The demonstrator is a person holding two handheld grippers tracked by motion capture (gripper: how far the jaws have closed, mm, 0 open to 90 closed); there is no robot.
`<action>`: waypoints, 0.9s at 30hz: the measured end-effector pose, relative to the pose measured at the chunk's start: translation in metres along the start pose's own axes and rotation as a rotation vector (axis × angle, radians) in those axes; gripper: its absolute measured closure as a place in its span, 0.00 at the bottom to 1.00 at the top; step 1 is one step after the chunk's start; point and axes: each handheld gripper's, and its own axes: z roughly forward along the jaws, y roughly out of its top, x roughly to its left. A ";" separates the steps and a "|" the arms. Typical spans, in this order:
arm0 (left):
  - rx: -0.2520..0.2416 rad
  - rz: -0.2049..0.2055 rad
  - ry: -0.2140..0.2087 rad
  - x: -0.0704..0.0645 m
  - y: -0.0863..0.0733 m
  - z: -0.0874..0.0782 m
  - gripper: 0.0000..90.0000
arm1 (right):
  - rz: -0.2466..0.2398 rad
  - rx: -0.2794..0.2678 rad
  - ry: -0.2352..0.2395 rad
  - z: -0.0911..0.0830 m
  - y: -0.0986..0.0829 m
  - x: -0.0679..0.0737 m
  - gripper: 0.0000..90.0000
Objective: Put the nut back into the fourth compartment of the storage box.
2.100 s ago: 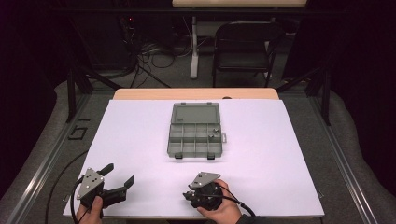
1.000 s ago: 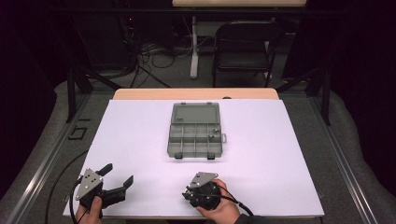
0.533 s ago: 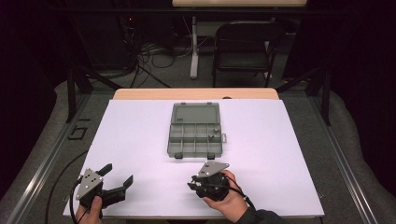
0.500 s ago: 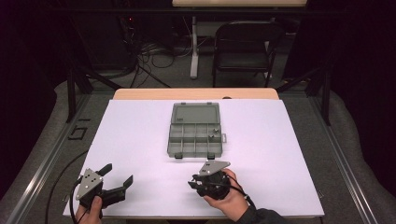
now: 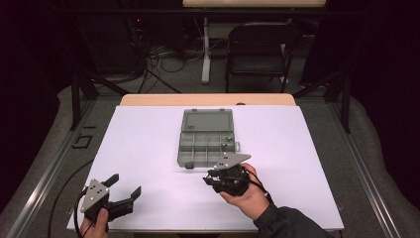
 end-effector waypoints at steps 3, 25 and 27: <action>0.000 0.000 0.000 0.000 0.000 0.000 0.14 | 0.013 0.010 -0.015 0.001 0.004 -0.009 0.78; 0.003 0.000 -0.003 0.000 0.000 0.000 0.14 | 0.125 -0.011 -0.144 -0.001 0.041 -0.075 0.78; 0.002 0.001 -0.003 0.000 0.000 0.000 0.14 | 0.134 -0.004 -0.161 0.002 0.041 -0.081 0.78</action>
